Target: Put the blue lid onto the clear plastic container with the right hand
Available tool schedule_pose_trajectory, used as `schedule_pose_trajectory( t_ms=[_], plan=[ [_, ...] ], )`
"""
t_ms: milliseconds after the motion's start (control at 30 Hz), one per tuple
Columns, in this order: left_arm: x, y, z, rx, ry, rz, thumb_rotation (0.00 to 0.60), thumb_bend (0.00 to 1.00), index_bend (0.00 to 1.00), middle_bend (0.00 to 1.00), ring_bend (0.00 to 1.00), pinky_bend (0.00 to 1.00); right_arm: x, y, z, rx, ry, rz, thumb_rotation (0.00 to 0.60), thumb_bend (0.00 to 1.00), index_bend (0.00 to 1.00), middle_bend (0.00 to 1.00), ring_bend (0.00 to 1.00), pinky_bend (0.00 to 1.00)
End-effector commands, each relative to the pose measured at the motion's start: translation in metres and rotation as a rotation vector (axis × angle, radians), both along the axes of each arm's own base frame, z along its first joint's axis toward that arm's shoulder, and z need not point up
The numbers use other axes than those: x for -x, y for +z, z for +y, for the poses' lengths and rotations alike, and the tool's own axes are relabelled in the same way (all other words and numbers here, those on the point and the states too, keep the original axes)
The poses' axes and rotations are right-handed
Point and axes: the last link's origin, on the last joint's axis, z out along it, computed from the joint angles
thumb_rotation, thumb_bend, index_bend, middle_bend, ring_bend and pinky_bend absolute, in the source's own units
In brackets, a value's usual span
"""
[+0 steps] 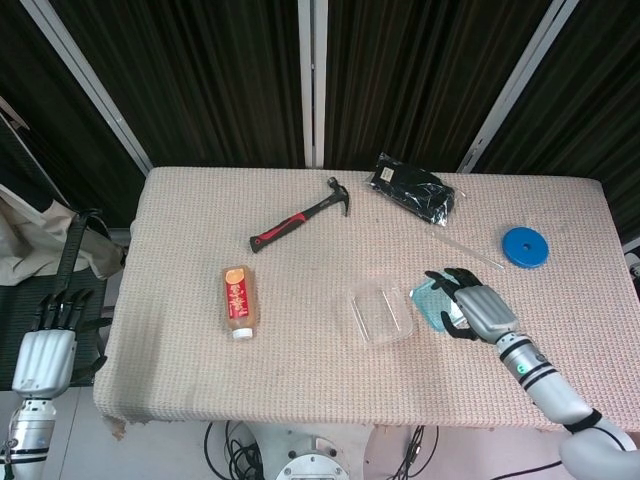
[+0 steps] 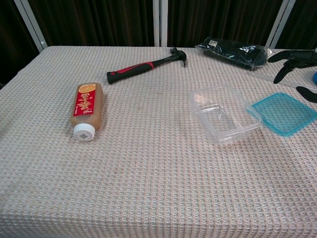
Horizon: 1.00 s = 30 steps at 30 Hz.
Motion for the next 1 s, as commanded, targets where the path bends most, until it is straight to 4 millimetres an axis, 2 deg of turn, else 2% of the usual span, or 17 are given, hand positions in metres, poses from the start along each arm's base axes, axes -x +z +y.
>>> schedule_pose_trajectory(
  t_ms=[33,133,400,700,733,767,800,867,900,1000],
  plan=[
    [-0.001,-0.001,0.002,0.003,0.001,0.001,0.6,0.0,0.08,0.07,0.0,0.0,-0.012,-0.016,-0.022,-0.036,-0.001,0.006,0.6,0.67,0.0,0.22,0.0,0.0],
    [0.0,-0.001,0.003,0.008,0.009,0.004,0.6,0.0,0.08,0.07,0.0,0.0,-0.018,-0.027,-0.031,-0.058,0.002,0.011,0.6,0.71,0.0,0.22,0.0,0.0],
    [0.002,-0.002,0.005,0.011,0.022,0.005,0.6,0.0,0.08,0.07,0.0,0.0,-0.04,-0.054,-0.038,-0.118,0.043,0.018,0.6,0.71,0.0,0.22,0.0,0.0],
    [0.004,0.0,0.001,0.008,0.025,-0.002,0.6,0.0,0.08,0.07,0.0,0.0,-0.094,-0.09,-0.034,-0.207,0.189,0.006,0.6,0.7,0.0,0.22,0.0,0.0],
    [0.005,0.0,0.0,0.006,0.025,-0.004,0.6,0.0,0.08,0.07,0.0,0.0,-0.101,-0.092,-0.034,-0.205,0.211,0.005,0.6,0.62,0.0,0.21,0.0,0.0],
    [0.005,0.001,0.0,0.004,0.025,-0.004,0.6,0.0,0.08,0.07,0.0,0.0,-0.106,-0.093,-0.034,-0.195,0.229,0.008,0.6,0.49,0.0,0.19,0.0,0.0],
    [0.005,0.002,-0.001,0.002,0.025,-0.006,0.6,0.0,0.08,0.07,0.0,0.0,-0.109,-0.094,-0.033,-0.18,0.248,0.013,0.6,0.31,0.0,0.14,0.0,0.0],
    [0.006,0.003,-0.002,-0.003,0.026,-0.01,0.6,0.0,0.08,0.07,0.0,0.0,-0.117,-0.092,-0.029,-0.121,0.298,0.022,0.6,0.11,0.0,0.05,0.0,0.0],
    [0.007,0.003,-0.003,-0.004,0.028,-0.012,0.6,0.0,0.08,0.07,0.0,0.0,-0.119,-0.091,-0.026,-0.085,0.326,0.03,0.6,0.04,0.0,0.01,0.0,0.0],
    [0.009,0.003,-0.005,-0.003,0.035,-0.017,0.6,0.0,0.08,0.07,0.0,0.0,-0.122,-0.093,-0.002,-0.028,0.394,0.043,0.6,0.0,0.0,0.0,0.0,0.0]
  ],
)
